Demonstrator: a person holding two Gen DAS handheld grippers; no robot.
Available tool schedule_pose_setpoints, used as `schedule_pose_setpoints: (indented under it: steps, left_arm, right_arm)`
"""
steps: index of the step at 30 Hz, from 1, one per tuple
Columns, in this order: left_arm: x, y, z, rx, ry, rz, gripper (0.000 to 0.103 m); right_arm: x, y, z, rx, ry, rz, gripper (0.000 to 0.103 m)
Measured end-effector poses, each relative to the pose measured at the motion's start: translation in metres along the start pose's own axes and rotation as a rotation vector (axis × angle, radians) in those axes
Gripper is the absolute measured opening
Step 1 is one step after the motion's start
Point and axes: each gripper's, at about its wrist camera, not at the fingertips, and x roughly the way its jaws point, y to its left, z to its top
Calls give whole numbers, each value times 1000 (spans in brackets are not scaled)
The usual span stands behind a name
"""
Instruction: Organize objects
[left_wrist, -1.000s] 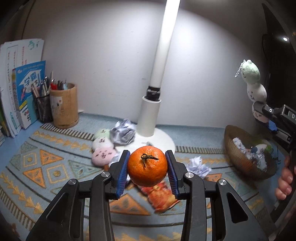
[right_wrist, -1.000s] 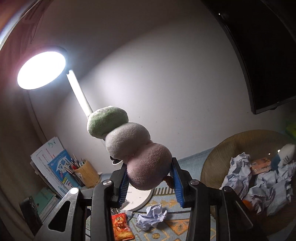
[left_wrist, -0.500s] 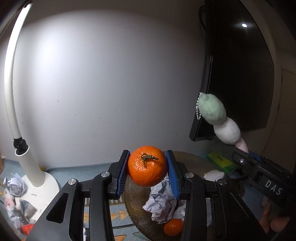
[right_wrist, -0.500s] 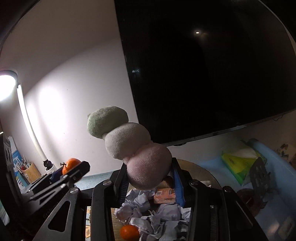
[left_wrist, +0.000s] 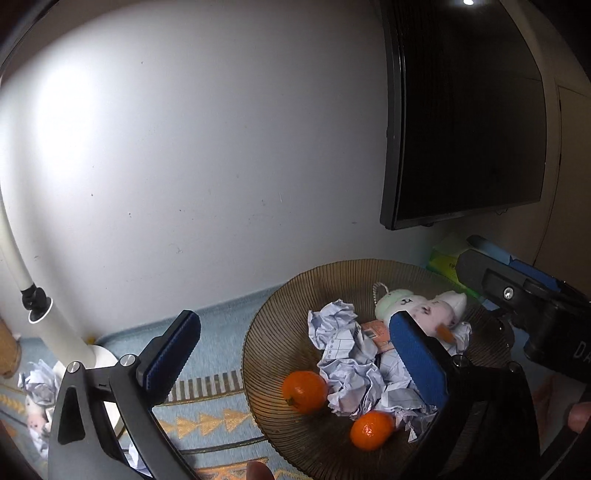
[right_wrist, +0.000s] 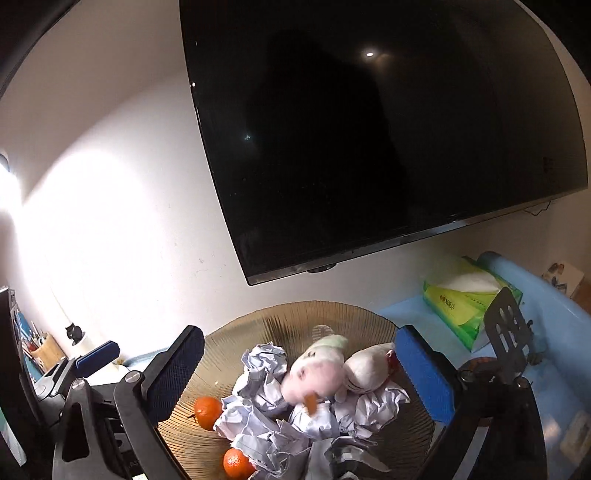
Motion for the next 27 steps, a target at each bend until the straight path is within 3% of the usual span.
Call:
schedule_pose_setpoints:
  steps: [8,13,15,19,22,24,27]
  left_arm:
    - [13,17,3,15,27,55,102]
    - [-6,70,3,-26,43,77,103]
    - [-11,101,-4,-10,75,129,103]
    - [-26,172,-44,-66,202,267,102]
    - [-12,219,-78,-169,247,311,102]
    - [-1,244,-91,-213,267,319,102]
    - [16,259,-103,-283,271,259,102]
  right_arm:
    - [-13,19,8,-32,-41,31,103]
    - [-31,49,11,-28,-74,171,103]
    - [-31,73,7,-22,-64,248,103]
    - [-4,142,-26,-74,77,360,103]
    - [30,189,-71,-120,222,334,103]
    - [47,214,-100,-199,288,295,103]
    - [69,229,-132,-361,356,246,103]
